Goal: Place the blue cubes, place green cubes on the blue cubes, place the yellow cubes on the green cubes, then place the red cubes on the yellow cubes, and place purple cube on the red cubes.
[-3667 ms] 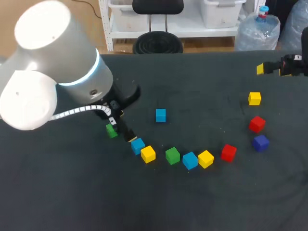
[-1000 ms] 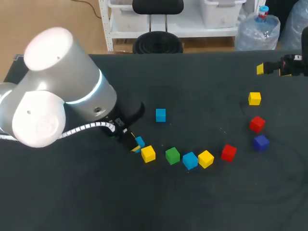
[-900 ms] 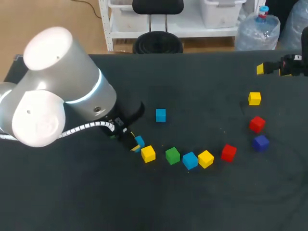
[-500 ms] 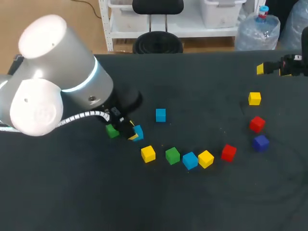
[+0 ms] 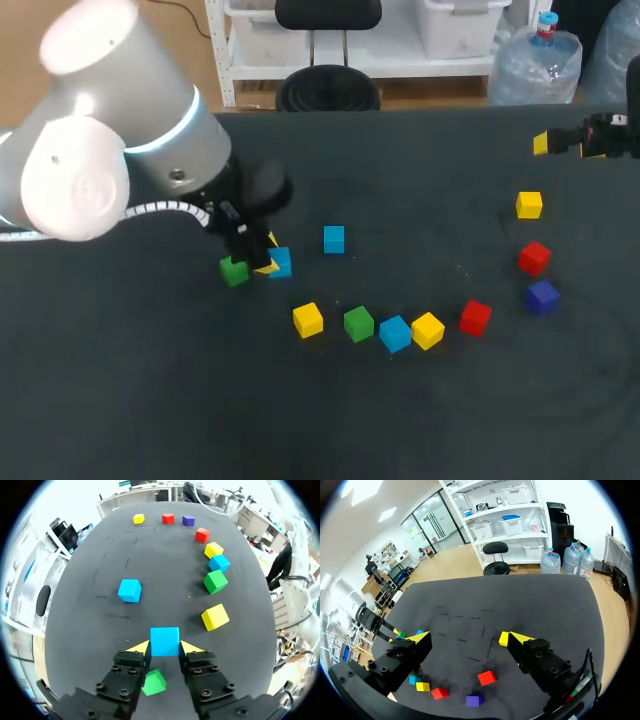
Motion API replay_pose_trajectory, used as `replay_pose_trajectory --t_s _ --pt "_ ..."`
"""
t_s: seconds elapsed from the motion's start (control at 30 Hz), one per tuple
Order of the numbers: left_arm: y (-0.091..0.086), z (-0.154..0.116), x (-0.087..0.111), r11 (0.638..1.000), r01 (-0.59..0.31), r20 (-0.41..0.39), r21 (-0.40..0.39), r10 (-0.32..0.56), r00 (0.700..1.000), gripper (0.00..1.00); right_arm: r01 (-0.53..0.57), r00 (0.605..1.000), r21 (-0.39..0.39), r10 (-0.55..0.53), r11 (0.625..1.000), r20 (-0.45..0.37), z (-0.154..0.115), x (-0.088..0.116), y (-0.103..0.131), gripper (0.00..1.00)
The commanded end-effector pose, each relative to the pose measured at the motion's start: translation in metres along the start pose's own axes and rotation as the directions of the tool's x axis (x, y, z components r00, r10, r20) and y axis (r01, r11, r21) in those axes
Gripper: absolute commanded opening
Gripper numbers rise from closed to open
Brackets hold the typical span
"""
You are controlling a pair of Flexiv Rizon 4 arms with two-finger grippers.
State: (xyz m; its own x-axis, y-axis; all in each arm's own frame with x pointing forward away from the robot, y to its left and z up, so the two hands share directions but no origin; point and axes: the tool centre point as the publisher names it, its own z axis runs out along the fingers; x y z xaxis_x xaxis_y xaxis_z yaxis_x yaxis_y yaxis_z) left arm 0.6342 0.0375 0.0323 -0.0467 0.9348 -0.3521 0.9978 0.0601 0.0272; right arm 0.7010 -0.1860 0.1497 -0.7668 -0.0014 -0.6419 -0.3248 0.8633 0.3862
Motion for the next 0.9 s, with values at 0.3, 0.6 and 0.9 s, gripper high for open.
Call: replay_pose_trajectory --t_s 0.3,0.6,0.9 --pt "0.025 0.0 -0.002 0.995 -0.09 -0.003 0.037 0.09 0.996 0.0 -0.001 1.0 0.005 0.001 1.0 0.001 0.0 0.0 0.001 1.0" --pt "0.037 0.004 -0.006 0.99 -0.134 0.011 0.051 0.134 0.991 0.0 -0.001 1.0 0.005 0.001 1.0 0.001 0.0 0.0 0.001 1.0" --pt "0.05 0.01 -0.008 0.986 -0.156 0.015 0.058 0.155 0.988 0.0 -0.001 1.0 0.005 0.001 1.0 0.001 0.0 0.0 0.001 1.0"
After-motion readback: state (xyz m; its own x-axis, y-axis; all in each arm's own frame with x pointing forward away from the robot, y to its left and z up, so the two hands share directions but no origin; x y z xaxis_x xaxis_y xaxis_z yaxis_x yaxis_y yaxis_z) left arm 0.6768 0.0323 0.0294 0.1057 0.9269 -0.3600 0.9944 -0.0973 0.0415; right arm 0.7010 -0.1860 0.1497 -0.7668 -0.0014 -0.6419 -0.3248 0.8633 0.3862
